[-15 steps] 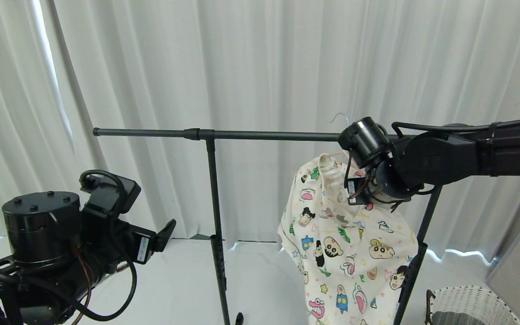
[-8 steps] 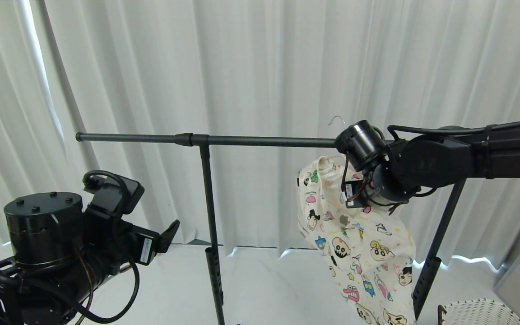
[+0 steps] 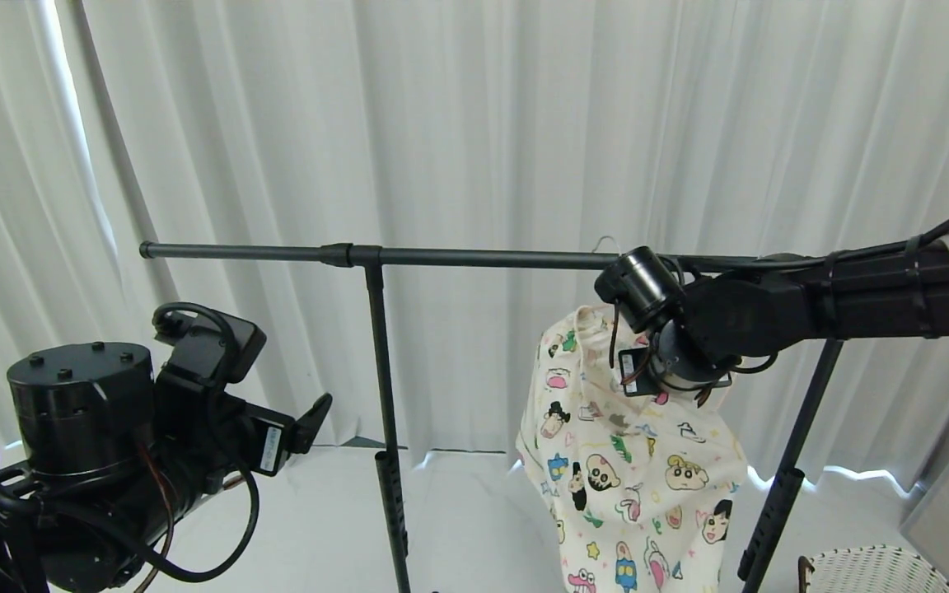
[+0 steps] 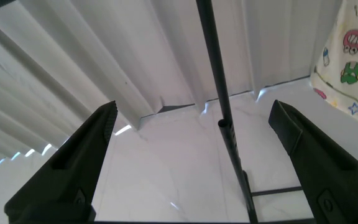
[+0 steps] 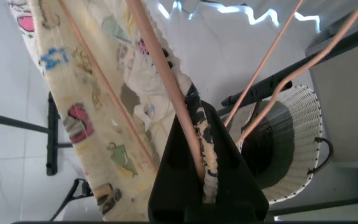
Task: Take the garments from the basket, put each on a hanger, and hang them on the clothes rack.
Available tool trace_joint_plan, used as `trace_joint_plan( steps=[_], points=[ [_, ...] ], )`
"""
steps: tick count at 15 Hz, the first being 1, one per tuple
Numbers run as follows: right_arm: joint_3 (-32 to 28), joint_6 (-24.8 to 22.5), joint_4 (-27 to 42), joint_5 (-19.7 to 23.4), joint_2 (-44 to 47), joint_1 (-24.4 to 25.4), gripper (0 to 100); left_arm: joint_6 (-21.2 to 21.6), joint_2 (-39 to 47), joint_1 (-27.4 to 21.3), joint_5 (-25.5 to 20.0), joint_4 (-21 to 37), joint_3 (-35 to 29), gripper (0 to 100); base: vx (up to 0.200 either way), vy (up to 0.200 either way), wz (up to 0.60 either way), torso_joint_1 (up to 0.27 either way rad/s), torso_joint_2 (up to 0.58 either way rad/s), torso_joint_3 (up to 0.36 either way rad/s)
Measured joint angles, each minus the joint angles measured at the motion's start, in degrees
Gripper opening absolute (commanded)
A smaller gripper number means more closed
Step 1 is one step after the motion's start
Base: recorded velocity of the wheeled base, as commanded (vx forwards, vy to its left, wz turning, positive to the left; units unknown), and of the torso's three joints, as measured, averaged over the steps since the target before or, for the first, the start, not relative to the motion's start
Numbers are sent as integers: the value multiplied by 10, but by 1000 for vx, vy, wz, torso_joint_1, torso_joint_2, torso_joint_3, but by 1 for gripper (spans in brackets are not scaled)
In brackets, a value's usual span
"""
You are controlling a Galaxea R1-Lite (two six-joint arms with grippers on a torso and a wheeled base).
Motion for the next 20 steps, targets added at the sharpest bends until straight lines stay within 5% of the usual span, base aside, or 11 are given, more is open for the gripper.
trace_joint_plan(
  steps=[14,15,20],
  points=[
    [-29,0,0,0,29,-11,0,0,2,-8,0,0,2,100,0,0,0,0,0,0],
    [-30,0,0,1,30,-13,100,0,3,-7,0,0,2,100,0,0,0,0,0,0],
    [-32,3,2,1,20,-12,100,0,4,-7,0,0,1,100,0,0,0,0,0,0]
  ],
)
